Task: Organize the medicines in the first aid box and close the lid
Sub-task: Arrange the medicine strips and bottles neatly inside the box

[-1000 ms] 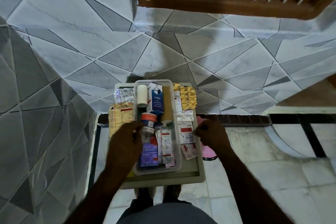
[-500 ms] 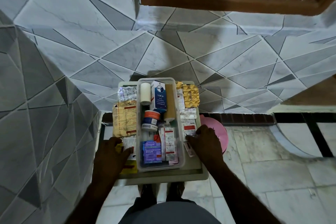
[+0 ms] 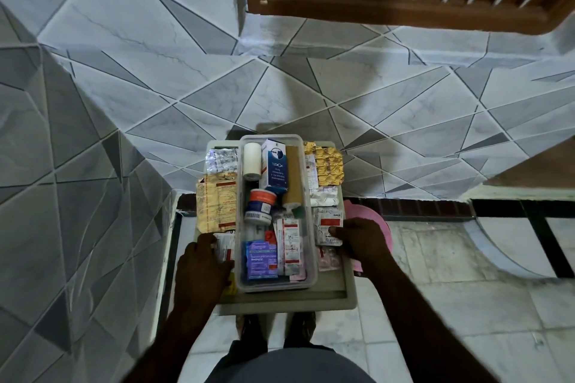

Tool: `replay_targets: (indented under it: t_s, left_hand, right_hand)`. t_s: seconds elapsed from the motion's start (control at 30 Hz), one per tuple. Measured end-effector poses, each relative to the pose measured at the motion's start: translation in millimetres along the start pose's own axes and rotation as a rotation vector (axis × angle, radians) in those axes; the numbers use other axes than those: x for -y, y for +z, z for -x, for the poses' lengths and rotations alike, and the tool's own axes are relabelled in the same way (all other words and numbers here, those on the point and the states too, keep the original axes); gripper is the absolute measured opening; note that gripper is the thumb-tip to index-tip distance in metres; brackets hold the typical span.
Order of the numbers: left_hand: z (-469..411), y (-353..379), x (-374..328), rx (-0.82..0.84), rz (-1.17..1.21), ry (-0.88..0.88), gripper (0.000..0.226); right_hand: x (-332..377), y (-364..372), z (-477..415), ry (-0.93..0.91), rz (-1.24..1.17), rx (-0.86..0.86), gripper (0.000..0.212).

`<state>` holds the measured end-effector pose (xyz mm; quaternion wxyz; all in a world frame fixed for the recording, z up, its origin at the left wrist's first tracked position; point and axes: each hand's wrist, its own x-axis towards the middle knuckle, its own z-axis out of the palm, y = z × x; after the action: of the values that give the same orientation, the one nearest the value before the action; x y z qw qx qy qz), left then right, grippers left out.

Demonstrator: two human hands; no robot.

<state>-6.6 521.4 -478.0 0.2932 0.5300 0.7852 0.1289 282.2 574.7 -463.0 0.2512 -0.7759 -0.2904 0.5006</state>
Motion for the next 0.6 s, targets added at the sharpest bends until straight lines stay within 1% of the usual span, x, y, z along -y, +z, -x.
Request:
replay_targets:
  t_s: [0.03, 0.1, 0.27, 0.33, 0.43, 0.53, 0.6]
  left_hand:
    - [-0.7, 0.0, -0.5, 0.002, 0.018, -0.005, 0.058]
    - [-1.1, -0.3, -2.0, 0.001, 0.014, -0.007, 0.057]
    - [3.0, 0.9, -5.3, 0.005, 0.001, -0.013, 0.063]
    - [4.3, 0.7, -8.4, -0.016, -0.035, 0.002, 0.063]
    - [4.3, 0.0, -12.8, -0.023, -0.038, -0.012, 0.062]
    - [1.8, -2.0, -12.8, 0.001, 0.060, -0.041, 0.070]
    - [-1.0, -5.2, -12.3, 0.029, 0.180, -0.080, 0.066]
  right_hand:
    - [1.3, -4.1, 3.1, 0.020, -0.054, 0.032, 0.014]
    - [3.8, -12.5, 8.0, 0.030, -0.108, 0.065, 0.013]
    - [21.5, -31.0, 19.2, -0.004, -0.200, 0.080, 0.010]
    - [33.1, -35.3, 25.8, -0.037, -0.237, 0.106, 0.008]
    - [47.4, -35.9, 34.3, -0.111, -0.219, 0.140, 0.008]
    - [57.8, -30.7, 41.1, -0.139, -0.219, 0.170, 0.010]
    - [62.9, -25.8, 45.3, -0.165, -0.195, 0.202, 0.008]
